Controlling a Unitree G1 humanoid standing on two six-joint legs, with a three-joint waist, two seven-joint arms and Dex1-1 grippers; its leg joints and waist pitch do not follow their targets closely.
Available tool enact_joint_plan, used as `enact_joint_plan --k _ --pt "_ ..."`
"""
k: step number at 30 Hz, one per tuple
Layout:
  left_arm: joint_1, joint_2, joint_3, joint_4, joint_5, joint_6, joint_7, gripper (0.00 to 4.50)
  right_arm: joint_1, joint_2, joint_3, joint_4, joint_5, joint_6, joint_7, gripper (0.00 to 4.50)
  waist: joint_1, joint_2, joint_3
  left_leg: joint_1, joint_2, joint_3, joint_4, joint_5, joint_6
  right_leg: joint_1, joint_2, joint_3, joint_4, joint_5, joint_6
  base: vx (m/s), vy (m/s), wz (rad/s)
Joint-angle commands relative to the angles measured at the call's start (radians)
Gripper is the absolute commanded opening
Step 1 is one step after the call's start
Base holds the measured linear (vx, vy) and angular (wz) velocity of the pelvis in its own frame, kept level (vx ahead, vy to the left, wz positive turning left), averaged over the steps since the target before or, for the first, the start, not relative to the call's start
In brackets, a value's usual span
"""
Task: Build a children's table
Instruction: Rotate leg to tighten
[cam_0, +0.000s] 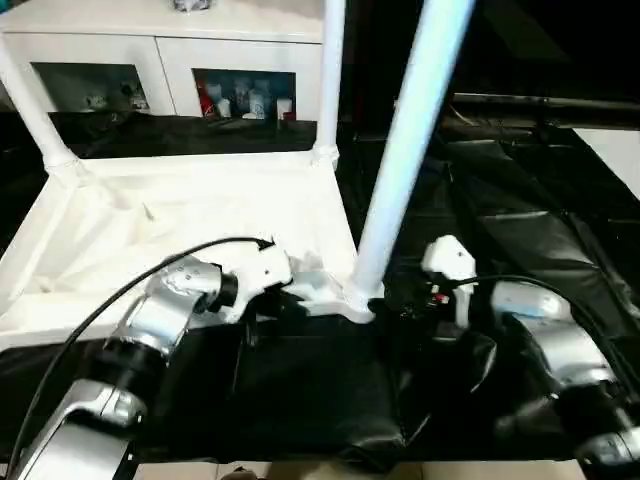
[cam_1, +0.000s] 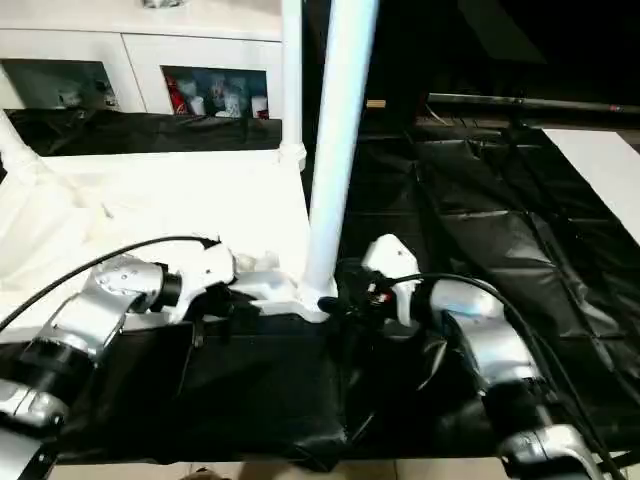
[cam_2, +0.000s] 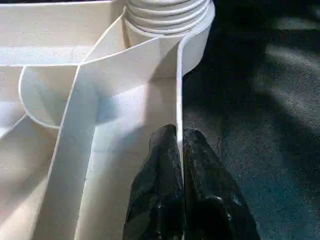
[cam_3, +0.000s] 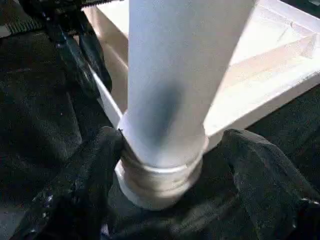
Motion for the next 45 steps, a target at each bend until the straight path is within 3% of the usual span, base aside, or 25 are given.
enact_joint_plan --k 1,8,13,23,26,27,30,31,34,39,43,44,45 --pt "0.06 -0.014 -0.074 0.02 0.015 0.033 -0.028 0.0 -0.021 0.009 0.016 0.031 -0.027 -0.001 -0.018 3.57 -0.006 -0.012 -0.044 0.016 0.041 -0.008 -0.074 -0.153 0.052 0.019 -0.07 0.027 -0.075 -0.065 -0.239 0.0 0.0 0.0" --pt "0.064 -0.001 -0.084 -0.017 0.019 0.057 -0.032 0.0 -0.039 0.032 0.024 0.061 -0.017 -0.004 -0.001 3.18 -0.006 -0.018 -0.05 0.015 0.041 -0.008 -0.072 -0.116 0.061 0.024 -0.069 0.027 -0.066 0.024 -0.25 0.0 0.0 0.0" --pt "0.066 0.011 -0.087 -0.027 0.021 0.061 -0.04 0.0 -0.052 0.044 0.029 0.105 -0.032 -0.032 0.008 2.75 -0.006 -0.018 -0.047 0.016 0.041 -0.008 -0.074 -0.132 0.057 0.023 -0.071 0.027 -0.07 -0.016 -0.247 0.0 0.0 0.0" --pt "0.072 0.029 -0.098 -0.036 0.023 0.071 -0.05 0.0 -0.062 0.057 0.028 0.156 -0.044 -0.061 -0.009 2.68 -0.018 -0.019 -0.047 0.016 0.042 -0.01 -0.078 -0.163 0.04 0.022 -0.07 0.027 -0.073 -0.031 -0.248 0.0 0.0 0.0" --pt "0.063 0.004 -0.073 -0.01 0.018 0.083 0.007 0.0 -0.091 0.094 -0.013 0.246 -0.073 -0.079 -0.167 2.67 -0.025 -0.016 -0.043 0.017 0.04 -0.01 -0.082 -0.2 0.022 0.016 -0.071 0.028 -0.078 -0.083 -0.25 0.0 0.0 0.0" --pt "0.045 -0.036 -0.042 0.018 0.013 0.1 0.088 0.0 -0.114 0.139 -0.059 0.308 -0.069 -0.065 -0.305 2.67 -0.031 -0.017 -0.04 0.014 0.04 -0.014 -0.088 -0.23 0.004 0.02 -0.071 0.027 -0.081 -0.139 -0.24 0.0 0.0 0.0" --pt "-0.001 -0.109 0.005 0.066 0.02 0.153 0.246 0.0 -0.133 0.217 -0.109 0.356 -0.053 -0.022 -0.486 2.67 -0.046 -0.023 -0.038 0.02 0.039 -0.015 -0.091 -0.279 -0.03 0.01 -0.072 0.03 -0.089 -0.239 -0.219 0.0 0.0 0.0" --pt "-0.024 -0.147 0.029 0.087 0.014 0.183 0.312 0.0 -0.142 0.251 -0.121 0.377 -0.057 -0.011 -0.569 2.66 -0.043 -0.023 -0.04 0.02 0.039 -0.018 -0.091 -0.284 -0.033 0.012 -0.076 0.029 -0.093 -0.272 -0.206 0.0 0.0 0.0" --pt "-0.056 -0.194 0.053 0.117 0.015 0.216 0.401 0.0 -0.156 0.292 -0.122 0.402 -0.076 -0.002 -0.673 2.66 -0.042 -0.026 -0.04 0.018 0.038 -0.015 -0.089 -0.265 -0.021 0.007 -0.075 0.03 -0.095 -0.252 -0.198 0.0 0.0 0.0" --pt "-0.11 -0.258 0.038 0.187 0.057 0.243 0.52 0.0 -0.196 0.374 -0.108 0.458 -0.106 0.006 -0.819 2.65 -0.036 -0.031 -0.046 0.015 0.036 -0.013 -0.086 -0.198 -0.005 0.012 -0.074 0.029 -0.088 -0.157 -0.187 0.0 0.0 0.0" --pt "-0.101 -0.253 -0.007 0.201 0.095 0.235 0.499 0.0 -0.202 0.398 -0.099 0.455 -0.096 -0.052 -0.73 2.65 -0.032 -0.028 -0.046 0.013 0.038 -0.012 -0.087 -0.196 0.008 0.015 -0.073 0.027 -0.085 -0.084 -0.191 0.0 0.0 0.0" --pt "-0.09 -0.238 -0.021 0.19 0.101 0.237 0.476 0.0 -0.195 0.393 -0.101 0.424 -0.071 -0.076 -0.655 3.0 -0.032 -0.021 -0.045 0.014 0.038 -0.012 -0.088 -0.2 0.008 0.015 -0.073 0.028 -0.086 -0.076 -0.195 0.0 0.0 0.0" --pt "-0.084 -0.228 -0.027 0.185 0.102 0.234 0.46 0.0 -0.191 0.389 -0.107 0.405 -0.052 -0.08 -0.62 3.21 -0.032 -0.025 -0.045 0.013 0.038 -0.012 -0.088 -0.205 0.01 0.017 -0.072 0.028 -0.086 -0.075 -0.195 0.0 0.0 0.0"
